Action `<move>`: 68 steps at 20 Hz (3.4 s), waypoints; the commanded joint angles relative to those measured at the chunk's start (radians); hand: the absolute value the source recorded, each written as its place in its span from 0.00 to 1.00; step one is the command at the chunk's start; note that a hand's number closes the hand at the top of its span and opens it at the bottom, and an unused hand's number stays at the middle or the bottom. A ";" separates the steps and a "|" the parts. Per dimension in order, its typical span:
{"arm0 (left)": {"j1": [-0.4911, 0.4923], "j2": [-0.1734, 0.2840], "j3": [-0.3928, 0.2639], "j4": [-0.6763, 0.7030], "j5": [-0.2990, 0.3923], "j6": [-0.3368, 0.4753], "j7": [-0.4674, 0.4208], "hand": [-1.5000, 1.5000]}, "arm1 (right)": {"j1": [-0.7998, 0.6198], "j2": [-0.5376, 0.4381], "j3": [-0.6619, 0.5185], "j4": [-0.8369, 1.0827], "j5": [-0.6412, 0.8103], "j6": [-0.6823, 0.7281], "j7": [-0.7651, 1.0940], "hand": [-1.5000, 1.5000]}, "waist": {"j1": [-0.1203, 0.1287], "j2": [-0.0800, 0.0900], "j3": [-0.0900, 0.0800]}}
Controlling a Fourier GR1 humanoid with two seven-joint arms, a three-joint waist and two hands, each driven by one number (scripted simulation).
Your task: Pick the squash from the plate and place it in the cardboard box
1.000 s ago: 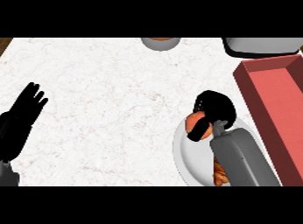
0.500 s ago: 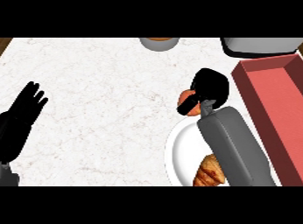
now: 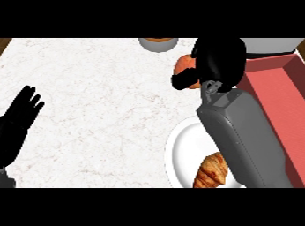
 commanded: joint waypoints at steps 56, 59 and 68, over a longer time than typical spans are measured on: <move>0.031 -0.008 0.030 0.000 0.003 -0.044 -0.018 0.50 | 0.409 -0.130 -0.712 -0.185 -0.342 -0.559 -0.428 0.00 | -0.008 0.000 0.002; 0.010 -0.026 0.015 -0.001 -0.021 -0.005 0.012 0.50 | 0.482 -0.172 -0.788 -0.234 -0.463 -0.538 -0.487 0.00 | -0.011 0.002 0.002; 0.043 -0.021 0.033 -0.004 0.002 -0.047 -0.027 0.50 | 0.659 -0.251 -0.963 -0.494 -0.764 -0.373 -0.429 0.00 | -0.006 0.003 0.001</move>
